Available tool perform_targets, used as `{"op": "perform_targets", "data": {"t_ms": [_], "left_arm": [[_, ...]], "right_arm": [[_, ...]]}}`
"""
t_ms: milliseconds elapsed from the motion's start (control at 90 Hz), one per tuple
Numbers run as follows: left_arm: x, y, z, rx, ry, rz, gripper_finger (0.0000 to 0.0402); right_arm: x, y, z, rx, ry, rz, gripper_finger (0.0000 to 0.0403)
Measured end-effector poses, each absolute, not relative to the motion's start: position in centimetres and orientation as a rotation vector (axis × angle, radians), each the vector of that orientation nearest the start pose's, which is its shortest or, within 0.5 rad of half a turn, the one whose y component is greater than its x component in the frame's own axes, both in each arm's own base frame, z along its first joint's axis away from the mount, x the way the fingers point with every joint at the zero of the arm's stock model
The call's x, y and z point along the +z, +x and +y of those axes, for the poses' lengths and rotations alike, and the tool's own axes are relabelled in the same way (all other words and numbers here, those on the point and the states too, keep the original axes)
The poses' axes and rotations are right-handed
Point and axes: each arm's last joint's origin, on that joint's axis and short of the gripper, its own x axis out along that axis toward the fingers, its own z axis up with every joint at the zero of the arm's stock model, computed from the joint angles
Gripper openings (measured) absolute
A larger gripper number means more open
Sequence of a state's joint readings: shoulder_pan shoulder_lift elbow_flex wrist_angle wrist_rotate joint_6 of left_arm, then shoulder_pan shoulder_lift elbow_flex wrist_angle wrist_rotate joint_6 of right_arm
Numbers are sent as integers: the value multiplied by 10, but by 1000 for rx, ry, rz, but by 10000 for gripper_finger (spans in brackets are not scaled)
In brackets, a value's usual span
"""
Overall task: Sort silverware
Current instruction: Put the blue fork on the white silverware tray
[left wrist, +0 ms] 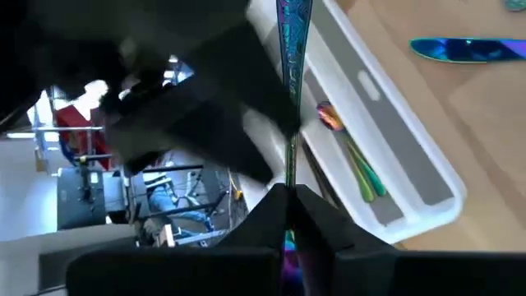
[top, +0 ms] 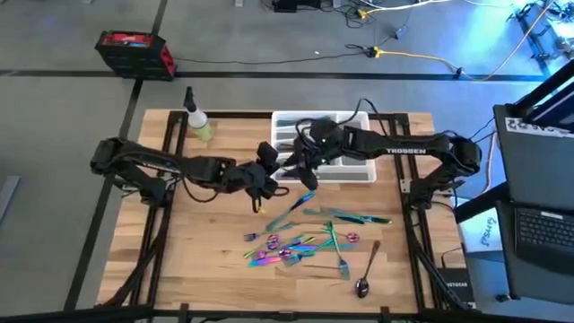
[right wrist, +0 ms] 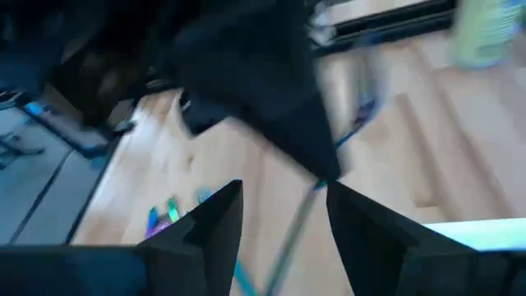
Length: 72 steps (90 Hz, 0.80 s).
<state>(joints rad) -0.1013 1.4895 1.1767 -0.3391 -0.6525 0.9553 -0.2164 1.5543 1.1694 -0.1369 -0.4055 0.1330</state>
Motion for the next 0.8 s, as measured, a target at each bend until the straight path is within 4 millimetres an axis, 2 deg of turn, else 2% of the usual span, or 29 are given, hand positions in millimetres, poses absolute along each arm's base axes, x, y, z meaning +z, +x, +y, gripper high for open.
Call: {"op": "perform_targets", "data": {"t_ms": [133,489,633,800], "left_arm": [[295,322,-15,212,1137,824,0],[296,322,-14,253,1162,841,0],[296,322,-14,256,1163,840,0],[298,323,-13,287,1164,840,0]], "right_arm": [[284,339,-71,118,315,516,160],[282,338,-70,126,377,544,134],[280,337,-69,121,382,564,104],[281,338,-69,122,379,556,48]]}}
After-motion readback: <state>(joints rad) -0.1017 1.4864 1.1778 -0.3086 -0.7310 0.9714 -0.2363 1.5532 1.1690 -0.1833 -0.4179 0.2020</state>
